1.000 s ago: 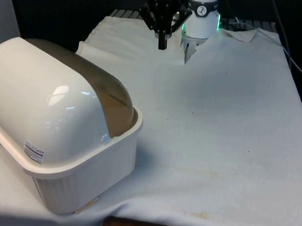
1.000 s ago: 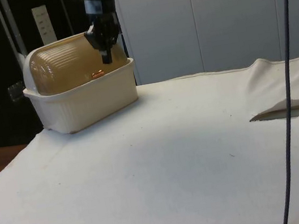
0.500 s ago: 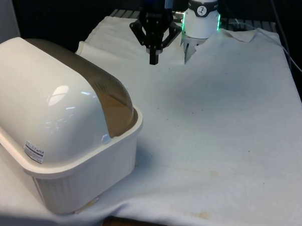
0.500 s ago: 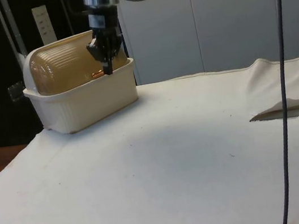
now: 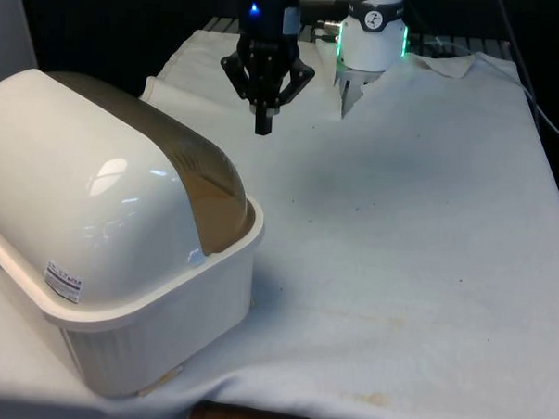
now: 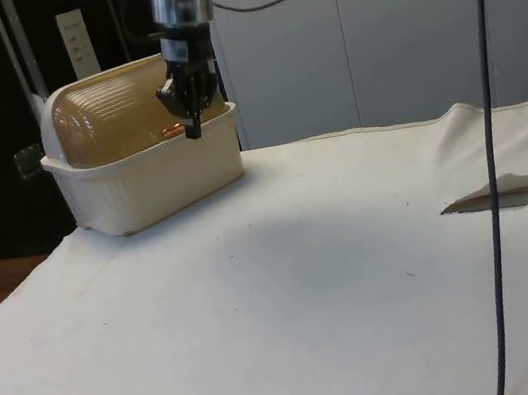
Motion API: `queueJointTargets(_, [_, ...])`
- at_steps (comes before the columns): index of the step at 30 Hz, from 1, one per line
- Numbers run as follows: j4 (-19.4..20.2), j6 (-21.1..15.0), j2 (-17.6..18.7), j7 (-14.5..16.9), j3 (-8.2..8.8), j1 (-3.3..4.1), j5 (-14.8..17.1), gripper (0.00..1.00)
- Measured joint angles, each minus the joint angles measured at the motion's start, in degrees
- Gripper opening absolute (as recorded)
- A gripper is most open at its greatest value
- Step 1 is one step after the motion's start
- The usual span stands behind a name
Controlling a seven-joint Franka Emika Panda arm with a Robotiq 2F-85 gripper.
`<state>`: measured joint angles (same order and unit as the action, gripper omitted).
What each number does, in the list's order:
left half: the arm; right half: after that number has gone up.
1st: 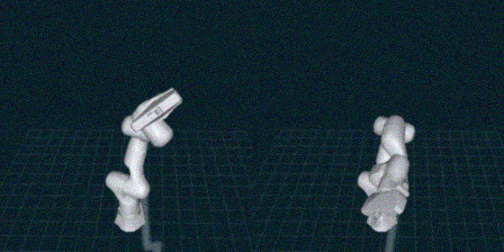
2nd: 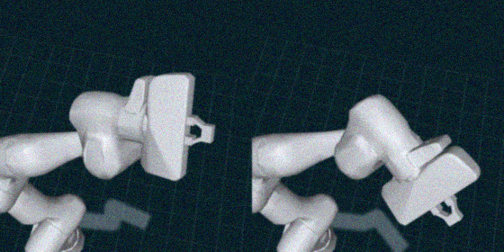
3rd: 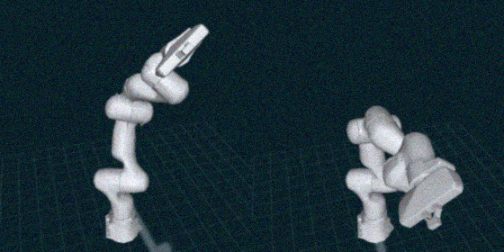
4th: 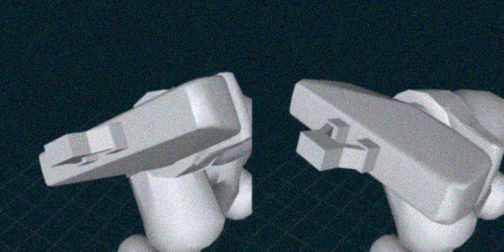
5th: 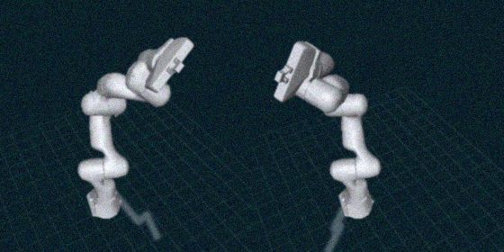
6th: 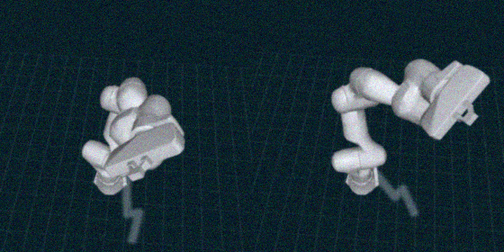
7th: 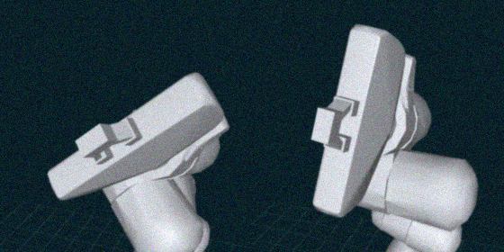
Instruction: Open the lid, then close it.
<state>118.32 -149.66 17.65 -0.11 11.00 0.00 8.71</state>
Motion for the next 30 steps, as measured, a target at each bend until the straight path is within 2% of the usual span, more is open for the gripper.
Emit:
queueJointTargets(12, [-3.0,-0.5,3.4,-0.2,1.72,-0.06,0.1,0.00])
queueJointTargets(20, [-3.7,-2.9,4.6,-0.9,2.12,-0.06,0.1,0.00])
queueJointTargets(30, [-3.0,-9.1,5.9,-2.3,2.12,0.00,0.1,0.00])
